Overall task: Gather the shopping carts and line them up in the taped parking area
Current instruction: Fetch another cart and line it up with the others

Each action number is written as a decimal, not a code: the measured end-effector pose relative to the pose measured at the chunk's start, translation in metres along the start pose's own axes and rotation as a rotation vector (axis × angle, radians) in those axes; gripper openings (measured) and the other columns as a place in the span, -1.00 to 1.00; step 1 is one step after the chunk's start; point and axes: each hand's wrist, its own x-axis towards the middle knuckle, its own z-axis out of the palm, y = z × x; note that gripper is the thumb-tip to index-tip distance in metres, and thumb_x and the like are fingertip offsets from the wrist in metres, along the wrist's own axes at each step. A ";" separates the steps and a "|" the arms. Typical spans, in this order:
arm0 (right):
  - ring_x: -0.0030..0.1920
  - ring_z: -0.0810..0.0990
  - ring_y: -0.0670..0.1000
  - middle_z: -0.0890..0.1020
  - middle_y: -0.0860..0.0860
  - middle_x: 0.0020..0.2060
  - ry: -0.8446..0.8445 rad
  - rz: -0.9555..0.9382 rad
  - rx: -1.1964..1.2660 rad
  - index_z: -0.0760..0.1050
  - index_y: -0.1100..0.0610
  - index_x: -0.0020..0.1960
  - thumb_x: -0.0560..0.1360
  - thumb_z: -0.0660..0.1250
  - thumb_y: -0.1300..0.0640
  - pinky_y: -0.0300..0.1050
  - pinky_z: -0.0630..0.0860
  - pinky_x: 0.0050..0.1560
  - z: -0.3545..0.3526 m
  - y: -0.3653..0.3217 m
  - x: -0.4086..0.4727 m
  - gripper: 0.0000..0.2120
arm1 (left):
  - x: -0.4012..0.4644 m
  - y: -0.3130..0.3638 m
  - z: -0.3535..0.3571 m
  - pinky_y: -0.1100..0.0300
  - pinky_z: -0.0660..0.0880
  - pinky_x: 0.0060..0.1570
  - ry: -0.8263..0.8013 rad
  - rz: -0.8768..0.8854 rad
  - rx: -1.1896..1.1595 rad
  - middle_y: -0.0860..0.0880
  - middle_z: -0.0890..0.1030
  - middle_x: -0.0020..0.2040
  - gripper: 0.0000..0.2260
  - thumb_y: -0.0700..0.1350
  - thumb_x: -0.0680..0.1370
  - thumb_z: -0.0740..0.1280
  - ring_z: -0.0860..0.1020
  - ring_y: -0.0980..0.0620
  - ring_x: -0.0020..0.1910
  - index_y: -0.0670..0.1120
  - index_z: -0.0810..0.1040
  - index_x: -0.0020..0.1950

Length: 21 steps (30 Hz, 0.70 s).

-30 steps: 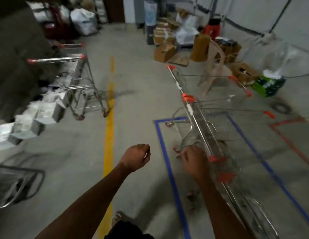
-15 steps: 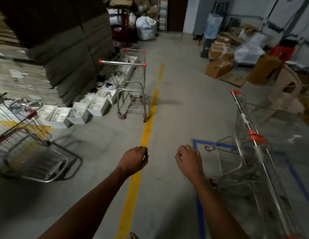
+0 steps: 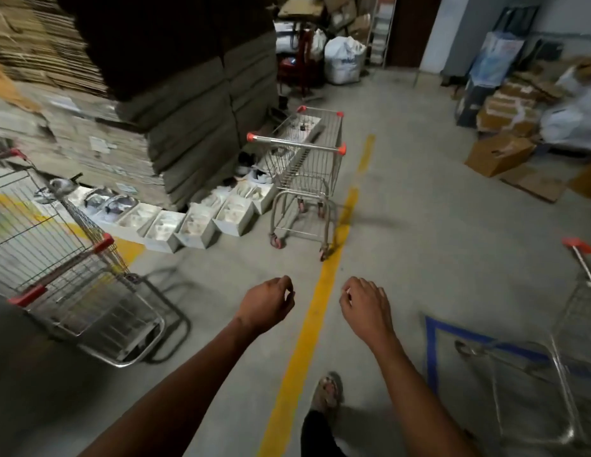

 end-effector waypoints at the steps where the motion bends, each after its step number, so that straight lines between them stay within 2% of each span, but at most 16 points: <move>1: -0.06 0.58 0.11 0.60 -0.03 -0.15 0.004 -0.001 0.009 0.46 -0.03 -0.04 0.52 0.28 0.09 0.05 0.44 -0.01 0.009 0.004 0.027 -0.96 | 0.023 -0.010 0.001 0.11 0.50 -0.28 0.006 -0.002 0.009 0.04 0.62 -0.07 -0.85 0.07 0.61 0.23 0.59 -0.04 -0.16 0.03 0.48 0.08; 5: -0.05 0.58 0.11 0.62 -0.03 -0.13 -0.001 -0.008 0.061 0.47 -0.04 -0.03 0.52 0.30 0.09 0.06 0.45 0.00 0.030 0.017 0.134 -0.94 | 0.119 -0.044 0.003 0.09 0.49 -0.25 0.040 -0.074 0.008 0.04 0.61 -0.05 -0.86 0.05 0.60 0.24 0.59 -0.04 -0.13 0.03 0.47 0.09; 10: -0.06 0.58 0.14 0.61 0.00 -0.15 -0.002 -0.084 0.062 0.46 -0.01 -0.06 0.53 0.34 0.12 0.05 0.44 -0.01 0.035 0.023 0.264 -0.93 | 0.232 -0.080 -0.007 0.09 0.50 -0.29 0.091 -0.125 0.013 0.09 0.59 -0.09 -0.89 0.09 0.59 0.23 0.58 0.02 -0.19 0.09 0.42 0.04; 15: 0.01 0.58 0.11 0.61 0.00 -0.09 -0.027 -0.140 0.049 0.47 0.00 -0.01 0.53 0.26 0.08 0.05 0.46 0.08 0.044 0.026 0.377 -0.95 | 0.316 -0.116 -0.013 0.10 0.51 -0.31 0.131 -0.173 -0.040 0.12 0.56 -0.12 -0.85 0.16 0.59 0.19 0.54 0.08 -0.22 0.11 0.42 0.01; 18: 0.02 0.57 0.10 0.60 0.00 -0.09 -0.011 -0.177 0.051 0.48 0.02 -0.01 0.53 0.29 0.11 0.05 0.45 0.09 0.055 0.021 0.437 -0.95 | 0.369 -0.144 -0.015 0.12 0.49 -0.27 0.158 -0.219 -0.098 0.12 0.55 -0.12 -0.90 0.09 0.58 0.26 0.53 0.10 -0.22 0.09 0.46 0.01; 21: 0.00 0.56 0.10 0.59 0.00 -0.10 0.021 -0.181 0.050 0.48 0.01 -0.02 0.53 0.29 0.11 0.06 0.47 0.05 0.073 0.014 0.497 -0.97 | 0.424 -0.175 -0.013 0.15 0.42 -0.28 0.149 -0.190 -0.081 0.09 0.57 -0.10 -0.89 0.05 0.60 0.28 0.53 0.10 -0.21 0.04 0.49 0.03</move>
